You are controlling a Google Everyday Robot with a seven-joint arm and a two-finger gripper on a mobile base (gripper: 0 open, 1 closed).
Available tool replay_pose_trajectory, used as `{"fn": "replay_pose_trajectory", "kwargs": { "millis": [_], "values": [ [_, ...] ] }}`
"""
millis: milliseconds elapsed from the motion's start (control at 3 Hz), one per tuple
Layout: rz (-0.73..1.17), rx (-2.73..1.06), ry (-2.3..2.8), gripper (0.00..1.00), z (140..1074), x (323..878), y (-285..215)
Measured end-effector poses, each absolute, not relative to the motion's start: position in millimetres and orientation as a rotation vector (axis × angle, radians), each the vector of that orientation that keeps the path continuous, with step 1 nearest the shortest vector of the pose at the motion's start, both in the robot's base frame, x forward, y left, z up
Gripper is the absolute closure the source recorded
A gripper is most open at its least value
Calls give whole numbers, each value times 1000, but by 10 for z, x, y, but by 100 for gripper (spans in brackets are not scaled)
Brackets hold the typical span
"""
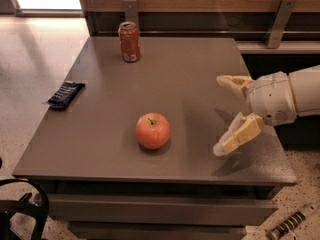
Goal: Move apple near coke can
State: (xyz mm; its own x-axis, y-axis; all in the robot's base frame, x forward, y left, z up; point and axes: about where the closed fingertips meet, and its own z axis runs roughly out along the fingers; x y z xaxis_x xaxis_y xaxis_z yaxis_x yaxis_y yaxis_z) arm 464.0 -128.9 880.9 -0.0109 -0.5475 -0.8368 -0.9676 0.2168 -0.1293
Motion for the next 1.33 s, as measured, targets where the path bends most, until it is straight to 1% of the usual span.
{"fn": "replay_pose_trajectory", "kwargs": {
  "millis": [333, 667, 1000, 1333],
  "values": [
    [792, -1381, 1624, 0, 8745, 4608, -950],
    [852, -1352, 1613, 0, 8676, 4594, -729],
    [844, -1366, 1588, 0, 8605, 4550, -362],
    [848, -1392, 1547, 0, 8555, 4509, -100]
  ]
}}
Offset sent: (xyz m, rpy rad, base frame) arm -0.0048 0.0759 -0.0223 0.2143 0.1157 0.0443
